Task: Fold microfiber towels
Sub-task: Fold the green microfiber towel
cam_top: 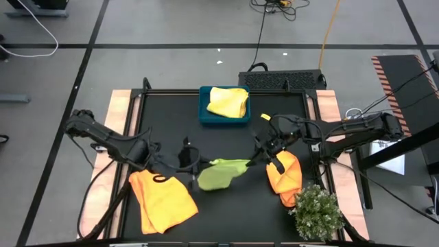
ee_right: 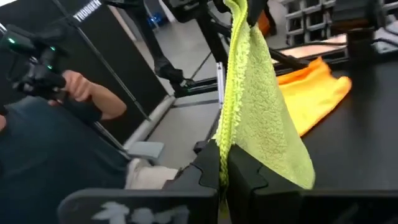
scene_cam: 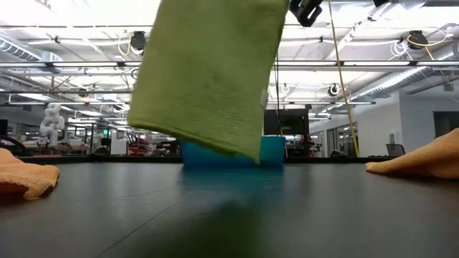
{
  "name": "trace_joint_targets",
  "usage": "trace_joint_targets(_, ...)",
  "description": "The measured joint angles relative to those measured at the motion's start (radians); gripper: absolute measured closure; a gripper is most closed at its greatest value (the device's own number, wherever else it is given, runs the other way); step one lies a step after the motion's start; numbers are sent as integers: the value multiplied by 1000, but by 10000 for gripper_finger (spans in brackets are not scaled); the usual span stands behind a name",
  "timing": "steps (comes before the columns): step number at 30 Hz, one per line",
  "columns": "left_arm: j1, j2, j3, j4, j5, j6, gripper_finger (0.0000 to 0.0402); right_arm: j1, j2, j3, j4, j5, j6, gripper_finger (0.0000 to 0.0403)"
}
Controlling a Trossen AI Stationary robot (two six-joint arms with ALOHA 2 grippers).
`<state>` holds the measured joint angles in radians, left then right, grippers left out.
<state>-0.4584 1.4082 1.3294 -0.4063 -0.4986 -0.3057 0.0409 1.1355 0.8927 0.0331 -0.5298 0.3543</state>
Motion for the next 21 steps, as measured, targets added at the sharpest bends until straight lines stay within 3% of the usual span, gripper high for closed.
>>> trace_joint_targets(6,22,24,-20,-22,14,-43,401,-7,12,-1,-73,-10,43,403)
trace_joint_targets(11,126,22,-192,111,156,-85,401,-57,64,-4,-168,16,42,403)
trace_joint_targets(16,227,-13,-359,241,187,-59,401,-124,138,-4,-228,125,9,403)
trace_joint_targets(21,341,-12,-446,274,187,37,399,-189,208,-4,-231,241,-43,403)
